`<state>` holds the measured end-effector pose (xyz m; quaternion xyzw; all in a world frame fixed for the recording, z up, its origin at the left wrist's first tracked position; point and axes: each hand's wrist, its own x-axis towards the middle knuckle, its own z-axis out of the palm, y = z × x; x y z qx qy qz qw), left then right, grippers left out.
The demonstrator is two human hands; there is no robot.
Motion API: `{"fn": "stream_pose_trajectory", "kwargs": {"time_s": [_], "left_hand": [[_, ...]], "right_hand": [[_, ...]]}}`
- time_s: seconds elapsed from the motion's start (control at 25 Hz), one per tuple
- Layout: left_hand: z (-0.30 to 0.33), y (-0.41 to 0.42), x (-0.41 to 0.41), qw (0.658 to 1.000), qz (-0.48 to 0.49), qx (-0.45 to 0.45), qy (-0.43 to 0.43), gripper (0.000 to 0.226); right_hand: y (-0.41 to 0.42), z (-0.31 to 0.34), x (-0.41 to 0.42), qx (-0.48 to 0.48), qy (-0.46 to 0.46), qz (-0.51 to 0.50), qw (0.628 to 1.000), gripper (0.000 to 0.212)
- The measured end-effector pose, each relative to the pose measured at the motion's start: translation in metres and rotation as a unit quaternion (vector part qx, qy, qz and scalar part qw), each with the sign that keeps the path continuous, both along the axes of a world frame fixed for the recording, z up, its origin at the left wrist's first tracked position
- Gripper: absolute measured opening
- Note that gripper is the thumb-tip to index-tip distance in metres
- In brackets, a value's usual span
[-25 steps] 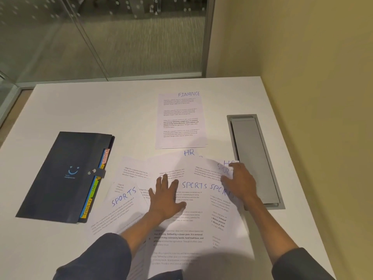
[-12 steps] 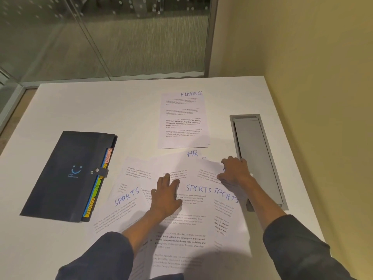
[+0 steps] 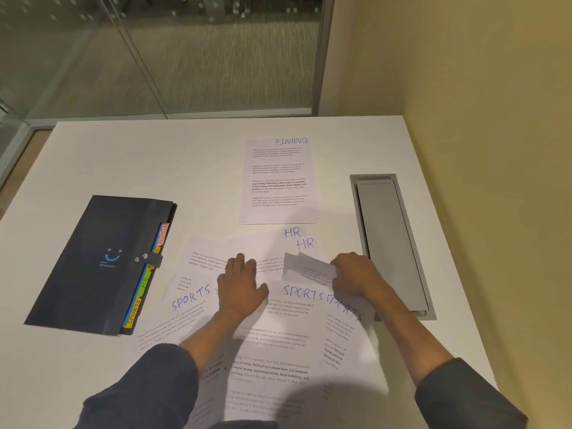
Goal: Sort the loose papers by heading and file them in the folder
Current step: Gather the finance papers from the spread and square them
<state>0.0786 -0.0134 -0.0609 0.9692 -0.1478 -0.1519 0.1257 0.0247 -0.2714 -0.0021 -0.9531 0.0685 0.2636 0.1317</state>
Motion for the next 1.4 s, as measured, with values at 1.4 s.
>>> {"fn": "stream_pose_trajectory", "kwargs": {"time_s": [1.4], "left_hand": [[-0.003,0.025,0.019,0.995,0.034,0.053,0.081,0.063]], "right_hand": [[0.027,-0.049,-0.008,-0.018,-0.170,0.110,0.979,0.024]]}}
